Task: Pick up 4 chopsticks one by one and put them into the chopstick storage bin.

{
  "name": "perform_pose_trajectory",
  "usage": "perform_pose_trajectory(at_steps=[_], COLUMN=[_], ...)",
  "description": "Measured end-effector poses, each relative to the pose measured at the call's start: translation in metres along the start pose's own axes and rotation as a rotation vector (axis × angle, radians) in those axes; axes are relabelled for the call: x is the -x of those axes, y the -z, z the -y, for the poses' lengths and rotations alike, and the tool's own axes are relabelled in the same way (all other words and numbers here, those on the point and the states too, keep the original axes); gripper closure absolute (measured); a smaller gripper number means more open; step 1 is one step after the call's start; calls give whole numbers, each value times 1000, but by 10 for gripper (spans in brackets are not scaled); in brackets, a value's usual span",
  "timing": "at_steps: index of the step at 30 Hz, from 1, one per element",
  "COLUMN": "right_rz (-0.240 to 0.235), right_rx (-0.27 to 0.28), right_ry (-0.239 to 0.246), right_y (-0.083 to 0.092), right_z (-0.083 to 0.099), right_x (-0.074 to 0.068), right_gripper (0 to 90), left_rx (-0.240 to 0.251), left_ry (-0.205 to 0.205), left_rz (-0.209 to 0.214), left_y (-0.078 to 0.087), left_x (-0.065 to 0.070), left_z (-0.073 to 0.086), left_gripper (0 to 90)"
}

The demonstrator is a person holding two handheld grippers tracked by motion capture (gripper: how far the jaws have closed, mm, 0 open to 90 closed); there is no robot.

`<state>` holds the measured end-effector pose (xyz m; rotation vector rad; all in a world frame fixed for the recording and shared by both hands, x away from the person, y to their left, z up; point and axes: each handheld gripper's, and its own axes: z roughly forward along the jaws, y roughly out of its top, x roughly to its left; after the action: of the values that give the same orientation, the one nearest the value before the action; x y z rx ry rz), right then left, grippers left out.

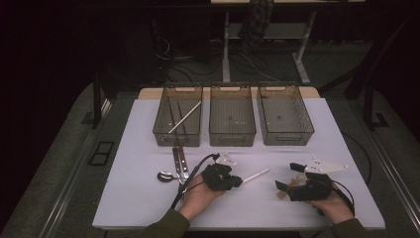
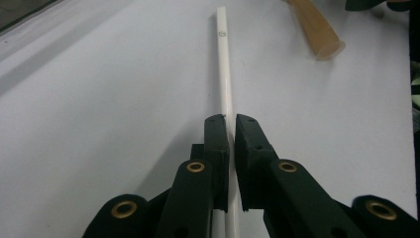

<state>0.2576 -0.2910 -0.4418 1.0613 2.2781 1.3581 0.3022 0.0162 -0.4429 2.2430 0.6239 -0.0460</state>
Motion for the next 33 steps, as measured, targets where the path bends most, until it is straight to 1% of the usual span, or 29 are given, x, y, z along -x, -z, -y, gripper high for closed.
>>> perform_pose_trajectory(at_steps=[3, 7, 9, 10, 23, 33], right_rz=[1, 0, -1, -1, -4, -2], right_rx=[1, 1, 1, 1, -4, -5], right_ry=[1, -2, -1, -1, 6, 6], right_y=[0, 1, 1, 1, -1, -1], right_z=[0, 0, 0, 0, 0, 0], right_x=[0, 0, 0, 0, 0, 0], right_gripper=[117, 117, 117, 117, 117, 117], left_rx=[13, 16, 22, 21, 39, 71], left_ry=[8, 15, 25, 23, 6, 21], left_rz=[4, 13, 17, 18, -8, -16], left_y=[4, 10, 12, 14, 34, 52], left_x=[-1, -3, -5, -6, -12, -22], left_z=[-2, -3, -3, -4, -5, -2], left_gripper=[842, 841, 841, 841, 841, 842])
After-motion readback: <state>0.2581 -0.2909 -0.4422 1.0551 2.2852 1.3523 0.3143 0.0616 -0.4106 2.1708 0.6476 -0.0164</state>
